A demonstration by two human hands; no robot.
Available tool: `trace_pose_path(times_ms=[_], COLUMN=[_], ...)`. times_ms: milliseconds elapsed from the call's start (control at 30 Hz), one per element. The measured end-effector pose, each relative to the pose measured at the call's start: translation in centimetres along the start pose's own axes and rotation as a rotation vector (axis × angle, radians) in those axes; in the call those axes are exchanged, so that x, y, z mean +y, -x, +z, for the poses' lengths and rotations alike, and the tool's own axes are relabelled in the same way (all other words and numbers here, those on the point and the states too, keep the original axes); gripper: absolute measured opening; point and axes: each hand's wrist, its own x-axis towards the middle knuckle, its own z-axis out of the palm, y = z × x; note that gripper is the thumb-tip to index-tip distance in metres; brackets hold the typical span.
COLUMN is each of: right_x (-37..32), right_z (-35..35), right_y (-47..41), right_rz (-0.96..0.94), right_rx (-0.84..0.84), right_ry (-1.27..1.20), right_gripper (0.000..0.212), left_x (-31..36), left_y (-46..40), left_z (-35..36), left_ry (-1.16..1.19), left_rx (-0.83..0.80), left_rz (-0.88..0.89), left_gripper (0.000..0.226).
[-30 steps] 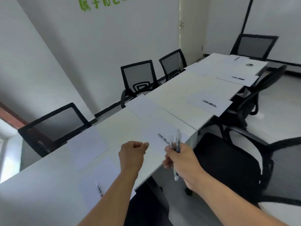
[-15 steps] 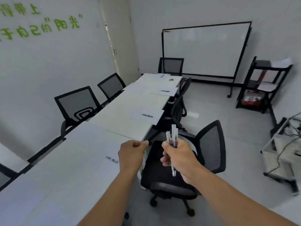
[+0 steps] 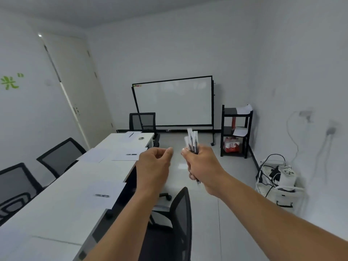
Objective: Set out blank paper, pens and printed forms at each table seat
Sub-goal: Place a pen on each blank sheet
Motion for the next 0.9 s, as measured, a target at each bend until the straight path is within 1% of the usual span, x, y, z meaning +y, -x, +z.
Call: trace_pose_path(times_ms=[100,233,400,533,667,767,900], right_x=[-0.7,-2.1,-3.0,-3.4,-2.9,-2.5,-2.2], right_z=[-5.7,-11.4,-16.1,-18.4,-20.8,-22.3,-24.2], right_y=[-3.8,-8.6,-16.0,-23.3,-33.0,-39.1,-47.2], right_rz=[-0.022,-0.059,-0.093,-0.117,-0.142,-0.106,-0.106], right_rx=[0.048,0.059,0.11,0.145,0.165,0.204,0.199], right_ry=[-0.016,-0.041,-0.076,-0.031,0.006,0.001,-0.035], right_gripper=[0.023,0.021,0.017,0.019,0.015,0.013,0.011], left_x=[2.7,5.6,7.8,7.9,7.4,7.8,8.7], left_y=[-2.1,-4.9,-10.6,-17.0,-26.4,-32.3,-39.7], left_z=[5.8,11.8,17.2,21.3,27.0,30.4,33.8], left_ry=[0.032,0.034,0.046,0.066,0.107,0.128,0.105], left_rx=[-0.001,-0.02,-0.012,0.008,0.006,-0.008,-0.039], left_rz=[0.04,0.06,0.062,0.07,0.074,0.048,0.056], left_gripper=[0.021,0.013,0.011,0.01,0.01,0.013,0.016])
